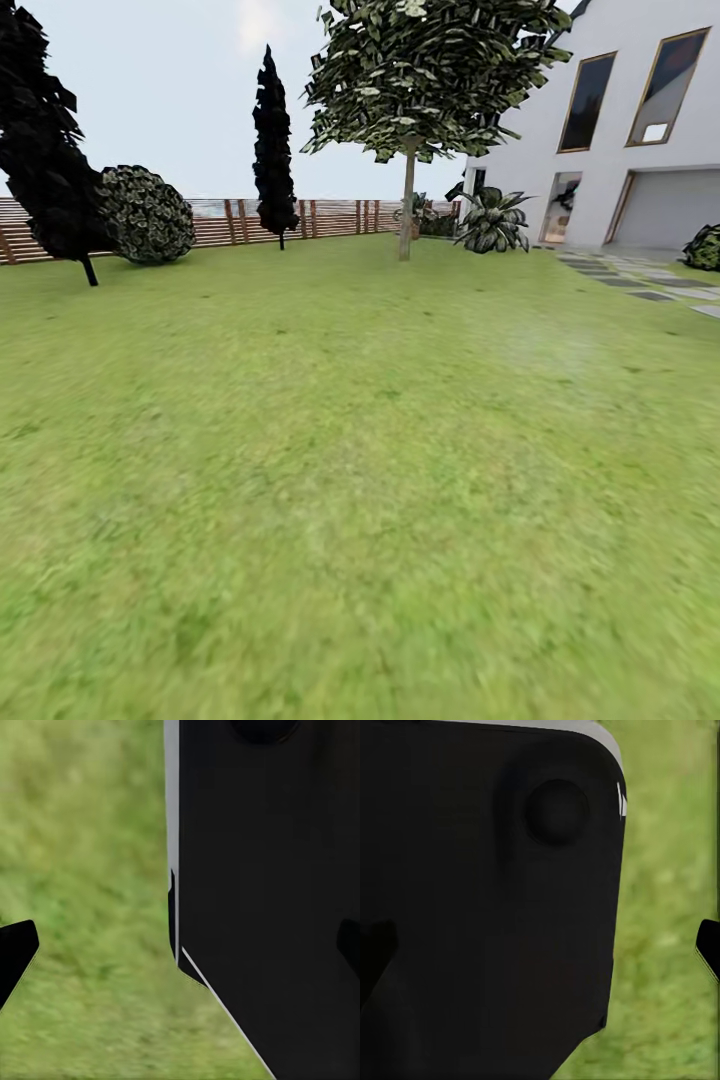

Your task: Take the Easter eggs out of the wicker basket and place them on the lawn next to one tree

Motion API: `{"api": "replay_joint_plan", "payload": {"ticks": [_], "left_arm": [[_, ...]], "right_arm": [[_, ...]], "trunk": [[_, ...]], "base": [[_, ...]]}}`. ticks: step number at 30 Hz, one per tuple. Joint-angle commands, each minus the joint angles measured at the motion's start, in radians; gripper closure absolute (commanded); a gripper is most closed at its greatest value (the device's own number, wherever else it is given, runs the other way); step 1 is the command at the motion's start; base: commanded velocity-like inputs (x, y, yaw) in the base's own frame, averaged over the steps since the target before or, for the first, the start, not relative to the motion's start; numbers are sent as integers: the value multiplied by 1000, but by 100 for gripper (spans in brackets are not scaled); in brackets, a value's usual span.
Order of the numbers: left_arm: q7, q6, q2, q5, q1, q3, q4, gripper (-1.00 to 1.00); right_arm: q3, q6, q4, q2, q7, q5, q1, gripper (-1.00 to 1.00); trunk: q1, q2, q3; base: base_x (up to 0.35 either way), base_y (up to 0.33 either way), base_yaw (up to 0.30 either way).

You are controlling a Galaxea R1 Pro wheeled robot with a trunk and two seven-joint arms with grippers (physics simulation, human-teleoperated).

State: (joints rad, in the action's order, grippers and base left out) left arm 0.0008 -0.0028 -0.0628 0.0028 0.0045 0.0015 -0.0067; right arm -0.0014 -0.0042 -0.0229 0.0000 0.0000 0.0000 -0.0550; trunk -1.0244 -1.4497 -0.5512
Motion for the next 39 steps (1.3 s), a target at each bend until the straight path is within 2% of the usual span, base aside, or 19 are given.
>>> {"api": "replay_joint_plan", "payload": {"ticks": [1, 39], "left_arm": [[0, 0, 0, 0, 0, 0, -1, -100], [0, 0, 0, 0, 0, 0, -1, -100]], "right_arm": [[0, 0, 0, 0, 0, 0, 0, -100], [0, 0, -1, 0, 0, 0, 0, -100]], "trunk": [[-1, 0, -1], [-1, 0, -1]], "base": [[324, 0, 0], [324, 0, 0]]}}
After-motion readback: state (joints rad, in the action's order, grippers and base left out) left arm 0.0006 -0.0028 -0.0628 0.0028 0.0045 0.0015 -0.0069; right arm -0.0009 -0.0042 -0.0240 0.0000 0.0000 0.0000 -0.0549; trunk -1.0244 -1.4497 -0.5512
